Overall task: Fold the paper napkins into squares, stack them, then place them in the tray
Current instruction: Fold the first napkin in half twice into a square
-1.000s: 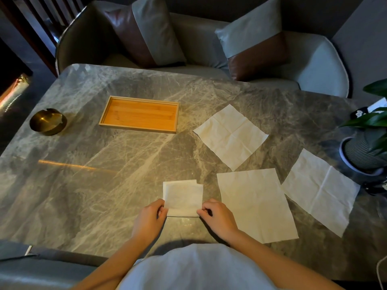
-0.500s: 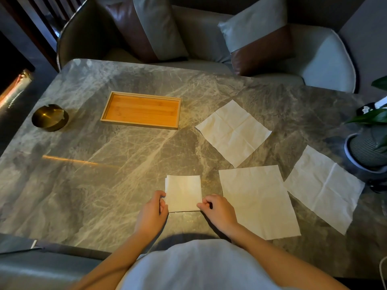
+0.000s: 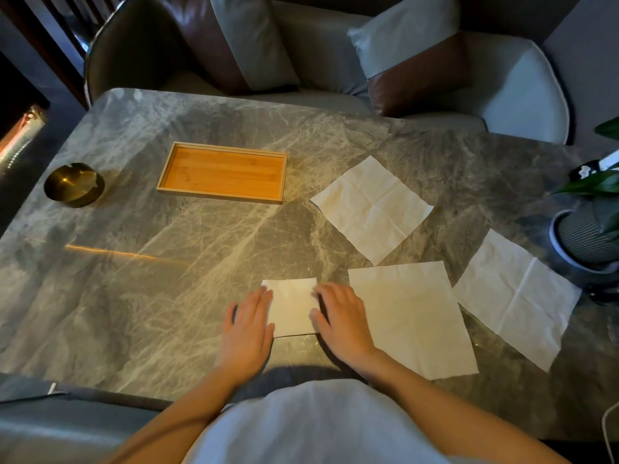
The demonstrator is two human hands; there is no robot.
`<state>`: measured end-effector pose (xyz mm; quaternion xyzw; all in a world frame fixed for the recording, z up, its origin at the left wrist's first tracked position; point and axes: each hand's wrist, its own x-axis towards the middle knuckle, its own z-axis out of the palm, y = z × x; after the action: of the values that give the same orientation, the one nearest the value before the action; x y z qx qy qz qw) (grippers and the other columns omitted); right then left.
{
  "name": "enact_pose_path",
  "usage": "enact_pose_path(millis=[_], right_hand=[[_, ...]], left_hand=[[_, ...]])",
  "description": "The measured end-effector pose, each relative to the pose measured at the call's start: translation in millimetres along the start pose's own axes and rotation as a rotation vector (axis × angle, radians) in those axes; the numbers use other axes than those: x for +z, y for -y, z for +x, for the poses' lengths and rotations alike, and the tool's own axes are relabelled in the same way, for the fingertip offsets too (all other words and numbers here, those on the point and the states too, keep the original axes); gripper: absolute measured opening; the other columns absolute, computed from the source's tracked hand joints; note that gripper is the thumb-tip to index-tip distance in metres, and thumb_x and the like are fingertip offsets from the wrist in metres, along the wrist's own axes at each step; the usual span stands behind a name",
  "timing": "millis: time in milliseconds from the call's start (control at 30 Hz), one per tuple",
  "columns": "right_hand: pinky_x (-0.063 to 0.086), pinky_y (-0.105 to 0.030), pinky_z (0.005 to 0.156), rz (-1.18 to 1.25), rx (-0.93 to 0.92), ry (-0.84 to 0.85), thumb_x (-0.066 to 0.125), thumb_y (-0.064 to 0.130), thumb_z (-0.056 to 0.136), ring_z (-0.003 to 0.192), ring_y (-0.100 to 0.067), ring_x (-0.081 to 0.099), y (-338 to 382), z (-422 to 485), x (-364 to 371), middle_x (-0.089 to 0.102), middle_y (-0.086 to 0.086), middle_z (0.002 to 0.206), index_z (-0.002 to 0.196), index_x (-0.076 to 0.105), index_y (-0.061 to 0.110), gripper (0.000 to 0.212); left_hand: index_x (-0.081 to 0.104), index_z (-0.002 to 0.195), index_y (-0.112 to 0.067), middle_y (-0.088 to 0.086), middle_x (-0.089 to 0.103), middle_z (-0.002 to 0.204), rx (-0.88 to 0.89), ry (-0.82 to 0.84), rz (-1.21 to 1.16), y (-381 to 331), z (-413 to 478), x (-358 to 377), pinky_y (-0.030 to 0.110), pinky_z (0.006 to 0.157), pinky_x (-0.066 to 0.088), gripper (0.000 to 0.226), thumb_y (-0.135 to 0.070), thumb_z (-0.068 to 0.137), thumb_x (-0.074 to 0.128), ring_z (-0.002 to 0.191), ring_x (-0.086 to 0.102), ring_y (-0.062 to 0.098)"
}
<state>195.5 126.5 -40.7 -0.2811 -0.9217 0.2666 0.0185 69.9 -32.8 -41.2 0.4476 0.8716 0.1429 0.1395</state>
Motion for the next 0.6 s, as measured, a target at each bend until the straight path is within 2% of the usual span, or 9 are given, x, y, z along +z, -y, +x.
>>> enact_pose_path(millis=[67,133,167,267,433,500,600], right_hand=[[0.016,-0.048,0.117,-0.214,-0.151,0.156,0.037,0.039,0.099,0.146,-0.023,0.015,12.9,9.0,10.0,0.021,0.001,0.159,0.148,0.025,0.023,0.053],[-0.003,-0.053,0.119,-0.326,-0.18,0.294,0.029,0.044,0.101,0.149,-0.02,-0.009,18.1,13.2,23.9,-0.005,0.003,0.163,0.153,0.003,0.019,0.063],[-0.008,-0.053,0.117,-0.354,-0.171,0.321,0.027,0.044,0.101,0.148,-0.019,-0.015,15.9,14.9,28.3,-0.011,0.004,0.162,0.153,-0.002,0.018,0.065],[-0.013,-0.054,0.115,-0.425,-0.181,0.353,0.028,0.041,0.102,0.146,-0.017,-0.021,5.1,17.8,32.1,-0.017,0.005,0.161,0.152,-0.007,0.02,0.065],[-0.015,-0.051,0.114,-0.423,-0.16,0.33,0.028,0.041,0.101,0.135,-0.013,-0.037,-12.4,14.8,33.7,-0.032,0.01,0.151,0.151,-0.011,0.021,0.067],[-0.016,-0.05,0.114,-0.44,-0.161,0.343,0.026,0.041,0.101,0.137,-0.014,-0.035,-20.7,12.9,29.1,-0.032,0.01,0.151,0.151,-0.013,0.021,0.066],[-0.017,-0.049,0.114,-0.449,-0.169,0.369,0.023,0.041,0.101,0.138,-0.013,-0.034,-24.5,12.0,24.6,-0.034,0.009,0.15,0.15,-0.017,0.021,0.066]], left_hand=[[0.039,0.141,-0.007,0.011,0.038,0.15,0.059,0.087,0.141,-10.0,8.7,3.3,0.06,0.105,0.033,0.057,-0.034,0.091,0.032,0.138,0.037,0.029],[0.038,0.142,-0.007,0.009,0.035,0.151,0.05,0.189,0.239,-14.6,12.1,10.5,0.061,0.106,0.03,0.061,-0.039,0.091,0.025,0.139,0.032,0.028],[0.039,0.141,-0.007,0.008,0.036,0.15,0.03,0.223,0.269,-13.7,13.2,12.5,0.06,0.105,0.03,0.062,-0.04,0.091,0.024,0.138,0.033,0.027],[0.042,0.14,-0.01,0.006,0.04,0.148,-0.013,0.273,0.289,-6.3,13.4,17.0,0.059,0.103,0.034,0.061,-0.041,0.089,0.026,0.136,0.039,0.024],[0.034,0.144,-0.011,0.005,0.031,0.153,-0.043,0.253,0.253,10.7,7.8,18.4,0.058,0.107,0.027,0.063,-0.042,0.09,0.024,0.138,0.034,0.025],[0.02,0.148,-0.014,0.002,0.015,0.157,-0.048,0.268,0.255,17.7,4.5,19.5,0.057,0.111,0.015,0.065,-0.044,0.091,0.015,0.143,0.019,0.024],[-0.012,0.146,-0.02,-0.003,-0.018,0.154,-0.042,0.284,0.259,22.1,4.8,24.8,0.05,0.113,-0.01,0.067,-0.05,0.086,-0.006,0.143,-0.014,0.02]])
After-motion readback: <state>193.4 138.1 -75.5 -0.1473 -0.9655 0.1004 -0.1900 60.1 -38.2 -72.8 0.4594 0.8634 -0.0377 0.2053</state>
